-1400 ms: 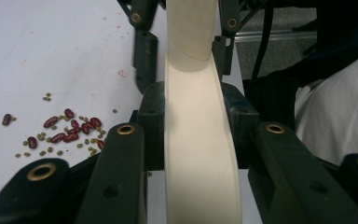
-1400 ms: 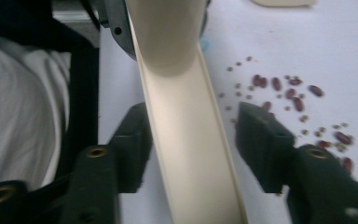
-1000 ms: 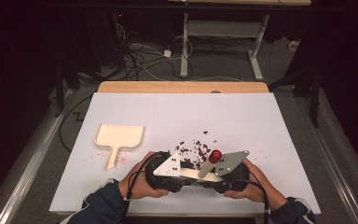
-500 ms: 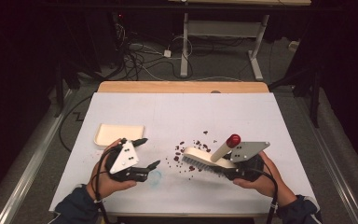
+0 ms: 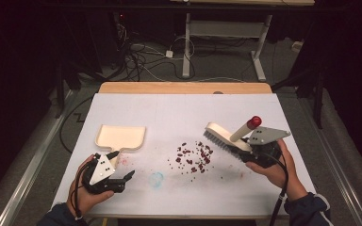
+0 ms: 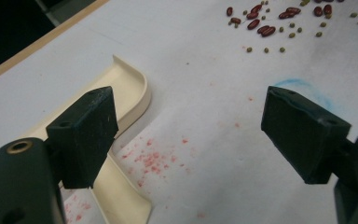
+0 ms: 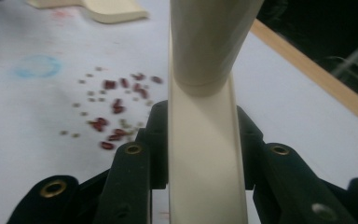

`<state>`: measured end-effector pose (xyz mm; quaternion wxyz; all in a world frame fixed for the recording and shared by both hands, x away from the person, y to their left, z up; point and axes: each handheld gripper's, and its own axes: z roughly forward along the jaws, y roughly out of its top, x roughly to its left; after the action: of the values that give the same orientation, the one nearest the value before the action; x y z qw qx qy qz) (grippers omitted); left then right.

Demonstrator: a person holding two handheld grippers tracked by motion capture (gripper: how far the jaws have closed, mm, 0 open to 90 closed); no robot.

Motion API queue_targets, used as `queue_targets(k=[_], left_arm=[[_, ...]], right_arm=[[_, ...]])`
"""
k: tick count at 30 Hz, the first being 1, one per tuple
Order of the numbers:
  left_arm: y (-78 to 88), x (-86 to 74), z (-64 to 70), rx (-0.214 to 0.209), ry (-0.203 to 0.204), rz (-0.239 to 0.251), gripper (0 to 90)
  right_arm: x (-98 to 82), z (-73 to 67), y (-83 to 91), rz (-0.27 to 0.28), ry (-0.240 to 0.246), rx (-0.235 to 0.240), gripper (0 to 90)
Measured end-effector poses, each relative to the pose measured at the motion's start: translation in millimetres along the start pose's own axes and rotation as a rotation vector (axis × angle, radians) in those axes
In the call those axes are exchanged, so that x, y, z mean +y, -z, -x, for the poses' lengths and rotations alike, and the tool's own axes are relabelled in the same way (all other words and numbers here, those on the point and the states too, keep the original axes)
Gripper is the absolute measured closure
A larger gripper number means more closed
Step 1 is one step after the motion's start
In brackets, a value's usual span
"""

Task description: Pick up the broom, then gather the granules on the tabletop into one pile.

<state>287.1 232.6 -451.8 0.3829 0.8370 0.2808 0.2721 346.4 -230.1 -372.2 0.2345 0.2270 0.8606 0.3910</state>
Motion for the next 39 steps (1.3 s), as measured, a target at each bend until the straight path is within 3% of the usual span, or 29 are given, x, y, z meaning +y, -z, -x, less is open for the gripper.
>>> queue_targets(k=[1, 4, 6, 7, 10, 15, 16, 17, 19, 21, 23, 24, 27, 32, 34, 39], left_arm=[[-1.2, 0.6, 0.2, 0.006, -0.001, -0.003, 18.4], [-3.5, 1.2, 2.1, 0.001, -0.017, -0.011, 18.4], [-5.3, 1.4, 3.0, 0.002, -0.027, -0.020, 18.4], [-6.4, 1.7, 2.8, -0.002, -0.027, -0.021, 18.5], [-11.0, 2.3, 1.2, -0.007, -0.031, -0.038, 20.1], [-16.6, 2.5, -1.0, -0.019, -0.025, -0.046, 20.1], [-16.7, 2.5, -1.1, -0.018, -0.023, -0.047, 20.1], [-16.5, 2.6, -1.1, -0.021, -0.020, -0.044, 19.6], [-16.1, 3.1, -0.8, -0.022, -0.018, -0.041, 19.4], [-15.7, 2.9, -0.2, -0.027, -0.018, -0.039, 19.4], [-16.2, 2.3, -0.1, -0.027, -0.026, -0.050, 19.4], [-16.4, 2.5, -0.3, -0.030, -0.027, -0.051, 19.3], [-15.6, 5.1, -0.1, -0.028, -0.033, -0.042, 19.0], [-14.9, 6.0, 1.8, -0.031, -0.038, -0.040, 18.8], [-14.9, 6.7, 1.7, -0.032, -0.039, -0.037, 18.8], [-14.9, 5.5, 0.6, -0.037, -0.035, -0.038, 18.5]], right_arm=[[-0.2, 7.2, -2.7, -0.011, -0.014, -0.042, 67.8], [-0.9, 19.3, -11.0, -0.008, -0.054, -0.081, 67.8], [-0.9, 23.0, -15.8, -0.017, -0.053, -0.097, 67.8], [-0.4, 29.0, -27.6, -0.050, -0.040, -0.149, 67.8], [1.6, 32.7, -47.7, -0.101, -0.008, -0.207, 67.8], [5.2, 29.8, -92.2, -0.207, 0.084, -0.276, 67.9], [5.2, 29.8, -92.2, -0.207, 0.084, -0.276, 67.9], [5.0, 25.9, -110.6, -0.259, 0.125, -0.301, 67.9], [5.8, 19.8, -121.9, -0.271, 0.137, -0.282, 67.9], [8.9, 9.5, -128.8, -0.291, 0.167, -0.303, 67.9], [9.6, 4.9, -131.4, -0.289, 0.181, -0.295, 67.9], [10.5, -3.8, -134.0, -0.288, 0.201, -0.279, 67.9], [11.5, -12.1, -134.4, -0.267, 0.194, -0.253, 67.8], [19.3, -40.5, -132.9, -0.191, 0.208, -0.151, 67.8], [21.3, -50.4, -132.4, -0.188, 0.252, -0.123, 67.7], [21.3, -67.8, -129.7, -0.180, 0.276, -0.058, 67.5]])
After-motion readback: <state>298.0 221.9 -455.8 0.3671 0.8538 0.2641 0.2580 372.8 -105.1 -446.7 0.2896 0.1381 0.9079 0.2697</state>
